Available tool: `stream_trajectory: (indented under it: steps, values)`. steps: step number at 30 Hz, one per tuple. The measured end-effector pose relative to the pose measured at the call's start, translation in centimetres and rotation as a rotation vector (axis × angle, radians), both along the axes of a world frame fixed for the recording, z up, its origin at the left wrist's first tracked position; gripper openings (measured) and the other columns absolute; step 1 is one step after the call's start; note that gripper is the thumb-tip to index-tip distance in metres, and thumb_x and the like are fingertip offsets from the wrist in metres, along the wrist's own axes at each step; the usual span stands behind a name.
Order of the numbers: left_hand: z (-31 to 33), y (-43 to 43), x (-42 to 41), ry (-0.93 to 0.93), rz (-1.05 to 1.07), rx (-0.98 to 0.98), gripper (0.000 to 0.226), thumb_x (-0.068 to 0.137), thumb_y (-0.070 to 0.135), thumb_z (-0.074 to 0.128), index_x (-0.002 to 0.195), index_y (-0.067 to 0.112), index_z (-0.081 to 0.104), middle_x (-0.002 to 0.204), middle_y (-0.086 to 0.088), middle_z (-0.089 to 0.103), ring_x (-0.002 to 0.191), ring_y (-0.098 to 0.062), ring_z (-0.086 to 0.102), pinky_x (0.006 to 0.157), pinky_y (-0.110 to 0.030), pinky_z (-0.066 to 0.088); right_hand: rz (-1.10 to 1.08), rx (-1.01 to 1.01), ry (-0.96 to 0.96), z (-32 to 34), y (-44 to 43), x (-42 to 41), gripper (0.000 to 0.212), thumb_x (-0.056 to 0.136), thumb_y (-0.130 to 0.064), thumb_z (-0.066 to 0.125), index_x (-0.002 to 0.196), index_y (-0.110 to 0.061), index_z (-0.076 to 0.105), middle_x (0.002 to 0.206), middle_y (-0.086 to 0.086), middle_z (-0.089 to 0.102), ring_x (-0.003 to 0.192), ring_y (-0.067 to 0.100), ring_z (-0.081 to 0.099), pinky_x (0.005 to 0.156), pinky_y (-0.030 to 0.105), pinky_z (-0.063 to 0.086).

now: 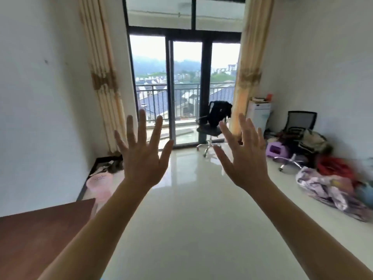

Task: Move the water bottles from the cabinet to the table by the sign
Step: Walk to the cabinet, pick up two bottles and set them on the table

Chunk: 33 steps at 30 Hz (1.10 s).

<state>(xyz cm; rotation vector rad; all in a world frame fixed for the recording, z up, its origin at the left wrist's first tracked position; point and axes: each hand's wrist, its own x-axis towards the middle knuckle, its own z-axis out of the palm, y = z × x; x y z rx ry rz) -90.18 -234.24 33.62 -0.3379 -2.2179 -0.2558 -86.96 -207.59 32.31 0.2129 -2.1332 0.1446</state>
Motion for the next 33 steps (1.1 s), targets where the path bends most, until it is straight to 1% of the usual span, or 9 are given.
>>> stream_trajectory:
  steps: [4, 8, 12, 15, 19, 23, 27, 30, 33]
  values:
    - [1.1, 17.4, 3.9, -0.008, -0.285, -0.097, 0.068, 0.103, 0.063, 0.019, 0.161, 0.028, 0.021, 0.17, -0.011, 0.005, 0.156, -0.036, 0.0, 0.118, -0.07, 0.004, -0.32, -0.035, 0.008, 0.7, 15.9, 11.4, 0.067, 0.103, -0.063, 0.039, 0.161, -0.034, 0.027, 0.171, 0.014, 0.005, 0.156, 0.038, 0.01, 0.124, 0.062, 0.01]
    - [2.2, 33.3, 9.7, 0.009, -0.572, -0.146, 0.068, 0.103, 0.064, 0.015, 0.161, 0.029, 0.021, 0.17, -0.012, 0.005, 0.156, -0.037, 0.001, 0.117, -0.072, 0.005, -0.598, -0.106, -0.003, 1.3, 27.9, 23.3, 0.071, 0.101, -0.067, 0.033, 0.162, -0.035, 0.02, 0.171, 0.011, 0.001, 0.157, 0.035, 0.004, 0.124, 0.062, 0.008]
    - [1.3, 47.6, 16.9, -0.039, -0.859, -0.171, 0.071, 0.101, 0.067, 0.013, 0.16, 0.029, 0.021, 0.17, -0.011, 0.001, 0.156, -0.035, -0.002, 0.119, -0.07, 0.002, -0.845, -0.131, -0.009, 0.1, 37.1, 34.0, 0.073, 0.099, -0.07, 0.029, 0.162, -0.035, 0.02, 0.171, 0.012, 0.002, 0.157, 0.035, 0.003, 0.124, 0.061, 0.007]
    - [-0.7, 56.5, 21.3, -0.054, -1.022, -0.193, 0.067, 0.102, 0.064, 0.019, 0.159, 0.029, 0.02, 0.17, -0.011, 0.002, 0.156, -0.036, 0.0, 0.118, -0.072, 0.006, -1.008, -0.161, -0.043, -1.8, 41.9, 40.7, 0.072, 0.099, -0.071, 0.023, 0.163, -0.037, 0.015, 0.172, 0.01, -0.003, 0.157, 0.036, 0.001, 0.124, 0.062, 0.007]
    - [-4.2, 69.8, 27.9, -0.078, -1.256, -0.219, 0.068, 0.101, 0.065, 0.017, 0.161, 0.033, 0.016, 0.171, -0.008, -0.002, 0.156, -0.034, -0.003, 0.119, -0.07, 0.004, -1.244, -0.192, -0.109, -5.1, 49.5, 49.9, 0.073, 0.1, -0.071, 0.026, 0.163, -0.038, 0.01, 0.172, 0.01, -0.005, 0.157, 0.037, 0.0, 0.123, 0.065, 0.01]
    - [-5.7, 81.8, 32.8, -0.078, -1.399, -0.218, 0.067, 0.102, 0.062, 0.024, 0.162, 0.031, 0.016, 0.17, -0.007, -0.006, 0.156, -0.034, -0.006, 0.119, -0.07, 0.004, -1.424, -0.148, -0.168, -5.2, 58.3, 55.8, 0.072, 0.101, -0.069, 0.033, 0.162, -0.034, 0.02, 0.171, 0.014, 0.006, 0.155, 0.041, 0.012, 0.122, 0.066, 0.015]
    - [-5.6, 92.5, 36.4, -0.162, -1.502, -0.235, 0.069, 0.101, 0.065, 0.016, 0.162, 0.031, 0.015, 0.17, -0.006, -0.007, 0.156, -0.032, -0.008, 0.12, -0.068, 0.003, -1.514, -0.123, -0.17, -3.6, 66.7, 59.4, 0.069, 0.102, -0.065, 0.037, 0.161, -0.031, 0.028, 0.169, 0.018, 0.015, 0.154, 0.043, 0.017, 0.119, 0.067, 0.019]
    - [-5.5, 99.3, 39.2, -0.166, -1.582, -0.257, 0.069, 0.102, 0.065, 0.014, 0.162, 0.03, 0.016, 0.17, -0.008, -0.004, 0.156, -0.034, -0.004, 0.12, -0.069, 0.006, -1.591, -0.136, -0.183, -3.0, 71.2, 62.2, 0.069, 0.102, -0.066, 0.033, 0.16, -0.029, 0.031, 0.168, 0.019, 0.017, 0.152, 0.045, 0.02, 0.118, 0.067, 0.021]
    - [-5.5, 105.6, 43.5, -0.188, -1.67, -0.299, 0.068, 0.102, 0.065, 0.016, 0.161, 0.031, 0.012, 0.17, -0.009, -0.002, 0.156, -0.035, -0.005, 0.119, -0.07, 0.007, -1.676, -0.151, -0.174, -3.7, 74.5, 66.0, 0.07, 0.102, -0.065, 0.036, 0.161, -0.028, 0.028, 0.168, 0.019, 0.015, 0.152, 0.045, 0.02, 0.119, 0.066, 0.019]
